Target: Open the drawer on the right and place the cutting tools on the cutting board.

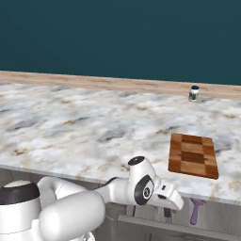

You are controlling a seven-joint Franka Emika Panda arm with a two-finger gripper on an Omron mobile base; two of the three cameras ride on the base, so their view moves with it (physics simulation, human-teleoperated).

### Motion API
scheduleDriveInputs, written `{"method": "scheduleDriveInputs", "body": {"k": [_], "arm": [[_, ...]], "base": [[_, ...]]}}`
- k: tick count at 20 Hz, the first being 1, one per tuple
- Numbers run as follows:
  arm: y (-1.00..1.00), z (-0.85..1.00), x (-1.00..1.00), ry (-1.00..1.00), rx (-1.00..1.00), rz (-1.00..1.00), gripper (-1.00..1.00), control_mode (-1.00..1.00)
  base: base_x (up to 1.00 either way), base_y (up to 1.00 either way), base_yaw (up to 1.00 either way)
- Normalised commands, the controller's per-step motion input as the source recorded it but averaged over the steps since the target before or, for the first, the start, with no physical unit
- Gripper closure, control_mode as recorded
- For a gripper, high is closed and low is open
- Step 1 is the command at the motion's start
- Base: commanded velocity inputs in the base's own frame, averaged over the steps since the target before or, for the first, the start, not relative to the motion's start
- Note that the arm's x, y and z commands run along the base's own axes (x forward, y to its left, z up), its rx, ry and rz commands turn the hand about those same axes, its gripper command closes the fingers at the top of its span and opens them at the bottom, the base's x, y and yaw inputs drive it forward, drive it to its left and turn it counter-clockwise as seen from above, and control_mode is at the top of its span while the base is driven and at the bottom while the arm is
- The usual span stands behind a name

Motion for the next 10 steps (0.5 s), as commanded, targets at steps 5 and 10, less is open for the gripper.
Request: {"method": "scheduleDriveInputs", "body": {"k": [5,10], "arm": [[-0.16,-0.16,0.0,0.06,0.12,0.11,-1.0,-1.0],[-0.13,-0.28,0.0,0.02,0.14,0.12,-1.0,-1.0]], "base": [[0.0,0.0,0.0],[0.0,0.0,0.0]]}}
